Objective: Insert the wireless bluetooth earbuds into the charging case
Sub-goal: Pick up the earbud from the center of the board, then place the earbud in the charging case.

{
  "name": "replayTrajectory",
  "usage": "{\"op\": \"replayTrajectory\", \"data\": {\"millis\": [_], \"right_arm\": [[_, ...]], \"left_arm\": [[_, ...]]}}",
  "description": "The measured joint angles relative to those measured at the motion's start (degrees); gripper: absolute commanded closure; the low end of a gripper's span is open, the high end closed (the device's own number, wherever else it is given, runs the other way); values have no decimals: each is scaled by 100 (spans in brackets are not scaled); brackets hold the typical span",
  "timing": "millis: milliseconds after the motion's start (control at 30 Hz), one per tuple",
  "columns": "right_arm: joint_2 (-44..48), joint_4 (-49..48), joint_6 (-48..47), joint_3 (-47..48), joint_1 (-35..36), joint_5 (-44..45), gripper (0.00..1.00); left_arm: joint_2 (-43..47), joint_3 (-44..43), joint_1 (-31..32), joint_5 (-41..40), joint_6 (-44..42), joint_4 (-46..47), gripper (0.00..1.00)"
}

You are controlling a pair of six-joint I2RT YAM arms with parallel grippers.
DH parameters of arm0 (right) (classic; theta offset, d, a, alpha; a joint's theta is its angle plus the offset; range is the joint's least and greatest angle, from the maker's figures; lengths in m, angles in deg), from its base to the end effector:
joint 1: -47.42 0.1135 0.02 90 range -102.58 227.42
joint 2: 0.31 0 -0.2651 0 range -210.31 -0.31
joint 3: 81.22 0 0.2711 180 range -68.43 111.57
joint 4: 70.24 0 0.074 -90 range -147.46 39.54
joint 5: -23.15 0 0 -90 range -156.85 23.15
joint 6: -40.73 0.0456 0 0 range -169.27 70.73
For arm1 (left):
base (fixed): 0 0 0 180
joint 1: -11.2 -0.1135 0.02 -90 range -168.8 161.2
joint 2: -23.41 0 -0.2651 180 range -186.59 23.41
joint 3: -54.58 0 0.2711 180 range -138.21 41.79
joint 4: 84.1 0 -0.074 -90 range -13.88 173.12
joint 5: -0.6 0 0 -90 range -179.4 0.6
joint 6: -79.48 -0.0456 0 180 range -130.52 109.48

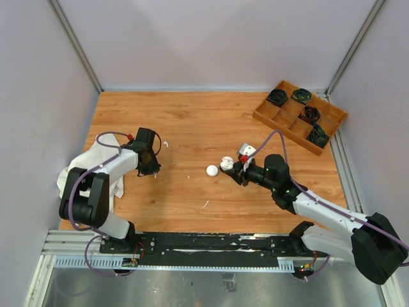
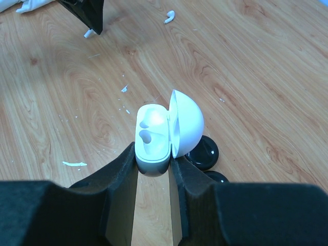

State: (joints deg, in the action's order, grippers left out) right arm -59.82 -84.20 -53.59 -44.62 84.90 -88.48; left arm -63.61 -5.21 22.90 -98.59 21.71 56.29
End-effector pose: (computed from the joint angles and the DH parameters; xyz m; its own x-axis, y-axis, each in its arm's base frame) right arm 0.1883 0.1656 0.2183 -0.0587 -0.1333 -0.9893 -0.8615 0.5075 -0.0172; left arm 0.2894 -0.0525 0.1448 -0.8355 -0.3646 -0.4110 -0.3628 0.9279 -0.0855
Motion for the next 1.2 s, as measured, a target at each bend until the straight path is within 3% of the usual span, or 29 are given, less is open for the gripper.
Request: {"op": "replayTrajectory", "data": {"millis": [467, 1200], "right_arm": [[46, -258, 4, -225, 0, -140, 99], [146, -1303, -35, -678, 0, -404, 95]], "left_arm": [[1300, 195, 1502, 210, 883, 820, 80], [2684, 667, 4017, -1167, 1631, 3097, 83]]}}
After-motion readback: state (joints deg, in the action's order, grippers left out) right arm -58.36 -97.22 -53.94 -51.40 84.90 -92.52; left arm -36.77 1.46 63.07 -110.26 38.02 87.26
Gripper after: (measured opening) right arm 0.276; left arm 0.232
